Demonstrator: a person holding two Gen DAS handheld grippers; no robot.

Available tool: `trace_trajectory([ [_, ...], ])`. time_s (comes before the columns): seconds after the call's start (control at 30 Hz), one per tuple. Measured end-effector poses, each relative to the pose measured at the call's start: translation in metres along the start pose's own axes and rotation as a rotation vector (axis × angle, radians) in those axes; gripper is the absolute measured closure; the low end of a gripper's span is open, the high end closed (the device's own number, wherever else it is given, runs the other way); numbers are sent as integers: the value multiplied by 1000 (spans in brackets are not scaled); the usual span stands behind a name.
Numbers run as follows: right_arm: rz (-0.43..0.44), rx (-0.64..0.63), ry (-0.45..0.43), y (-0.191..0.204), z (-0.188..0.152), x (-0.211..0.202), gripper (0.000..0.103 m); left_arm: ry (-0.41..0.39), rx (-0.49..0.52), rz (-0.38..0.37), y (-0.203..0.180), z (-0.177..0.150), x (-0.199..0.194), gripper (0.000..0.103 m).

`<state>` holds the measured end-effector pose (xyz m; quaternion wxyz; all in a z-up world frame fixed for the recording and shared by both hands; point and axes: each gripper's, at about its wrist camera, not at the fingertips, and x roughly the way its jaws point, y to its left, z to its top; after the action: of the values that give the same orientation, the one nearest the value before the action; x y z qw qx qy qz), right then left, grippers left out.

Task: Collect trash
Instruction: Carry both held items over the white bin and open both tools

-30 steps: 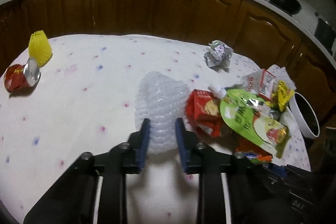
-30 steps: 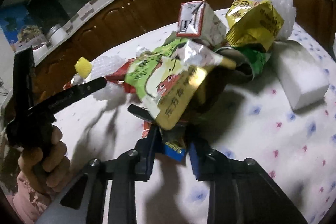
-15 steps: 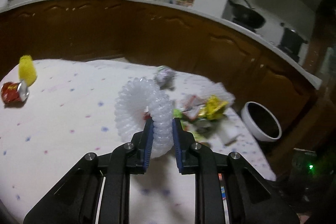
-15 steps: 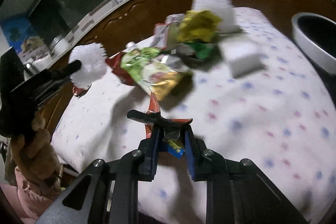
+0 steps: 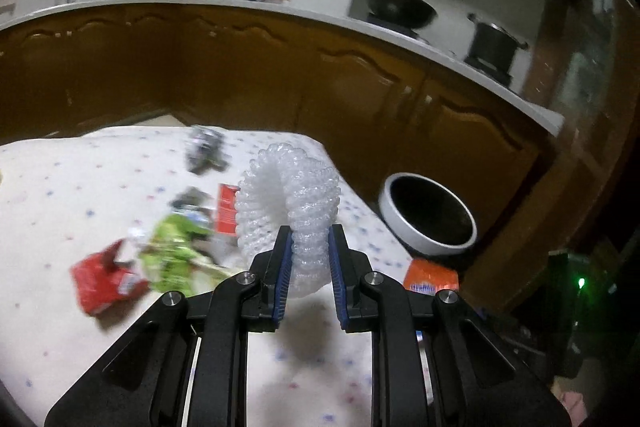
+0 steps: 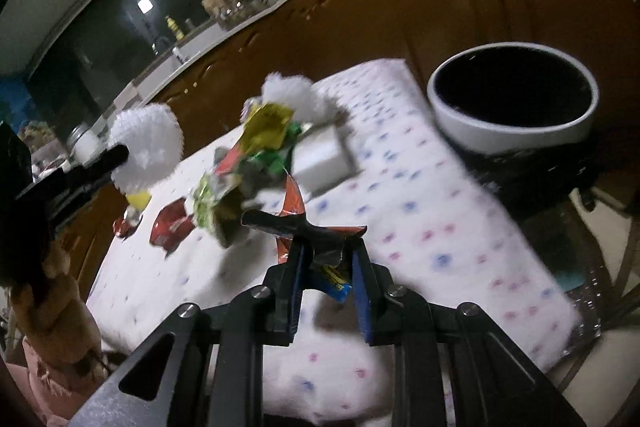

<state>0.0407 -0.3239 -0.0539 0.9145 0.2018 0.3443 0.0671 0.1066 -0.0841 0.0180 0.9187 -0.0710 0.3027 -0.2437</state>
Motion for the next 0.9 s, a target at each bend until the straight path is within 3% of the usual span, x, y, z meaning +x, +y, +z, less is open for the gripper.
trace_trajectory([
  [0.47, -163, 35, -125, -66, 53, -32, 80, 122, 93, -164, -84, 3, 73, 86],
  [0.7, -236, 36, -132, -92, 86, -27, 80, 212, 108, -258, -117, 16, 123, 86],
  [0.9, -296, 24, -121, -111, 108, -21, 79, 262, 132, -287, -146, 31, 164, 86],
])
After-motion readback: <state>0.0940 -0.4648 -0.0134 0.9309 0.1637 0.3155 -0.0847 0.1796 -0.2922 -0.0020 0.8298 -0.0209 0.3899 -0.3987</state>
